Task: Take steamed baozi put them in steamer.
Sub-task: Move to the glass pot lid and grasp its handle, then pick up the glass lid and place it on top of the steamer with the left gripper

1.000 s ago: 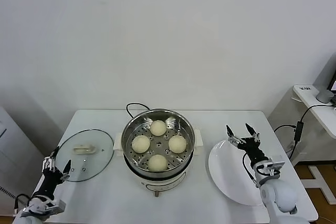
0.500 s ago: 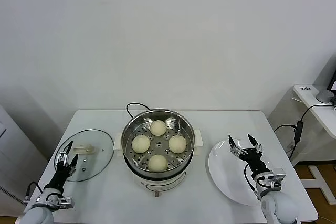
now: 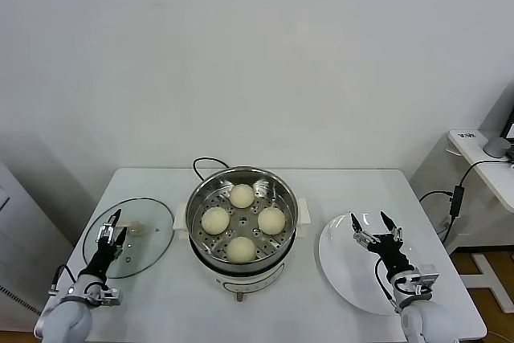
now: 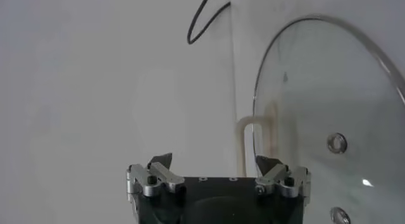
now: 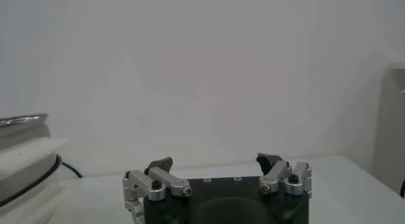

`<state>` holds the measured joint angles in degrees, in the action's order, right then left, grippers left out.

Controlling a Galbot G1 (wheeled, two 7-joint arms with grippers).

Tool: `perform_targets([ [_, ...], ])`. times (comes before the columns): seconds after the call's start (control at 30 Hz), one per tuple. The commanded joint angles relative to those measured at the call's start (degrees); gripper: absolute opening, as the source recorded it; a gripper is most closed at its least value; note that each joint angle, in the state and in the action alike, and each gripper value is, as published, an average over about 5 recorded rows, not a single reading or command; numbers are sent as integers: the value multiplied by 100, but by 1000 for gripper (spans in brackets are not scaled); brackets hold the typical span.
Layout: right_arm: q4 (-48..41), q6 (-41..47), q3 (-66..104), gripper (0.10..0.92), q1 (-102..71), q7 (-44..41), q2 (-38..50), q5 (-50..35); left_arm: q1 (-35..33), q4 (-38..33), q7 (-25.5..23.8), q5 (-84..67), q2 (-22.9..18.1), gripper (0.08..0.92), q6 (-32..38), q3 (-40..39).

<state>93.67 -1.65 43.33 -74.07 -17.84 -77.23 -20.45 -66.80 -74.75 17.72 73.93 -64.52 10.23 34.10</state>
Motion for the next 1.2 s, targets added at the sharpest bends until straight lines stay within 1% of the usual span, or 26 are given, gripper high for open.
perform_targets([
  [0.03,-6,-20,48,823,-33,-27,-38,32,401,373,-3,225,-23,823,31,-17],
  [0.1,-8,-26,67,823,-32,-26,-38,29,428,429,-9,215,-20,818,43,-19],
  [0.2,0,-26,102,823,-24,-23,-28,22,445,471,-7,189,-22,771,83,-23],
  [0.67,-2,-10,150,823,-16,-31,-23,23,184,92,-49,-325,55,368,216,-34],
  [0.77,5,-2,150,823,-16,-43,-16,23,83,-140,-118,-565,161,281,172,-12],
  [0.93,68,29,148,823,-9,-94,-14,-1,-79,-727,-364,-1029,462,143,-11,19],
  [1.03,97,35,145,823,-2,-109,-5,-3,-157,-1176,-547,-1310,656,107,-183,62],
  [1.2,176,42,145,823,-22,-116,9,-6,-301,-1860,-954,-1810,1030,106,-599,106],
])
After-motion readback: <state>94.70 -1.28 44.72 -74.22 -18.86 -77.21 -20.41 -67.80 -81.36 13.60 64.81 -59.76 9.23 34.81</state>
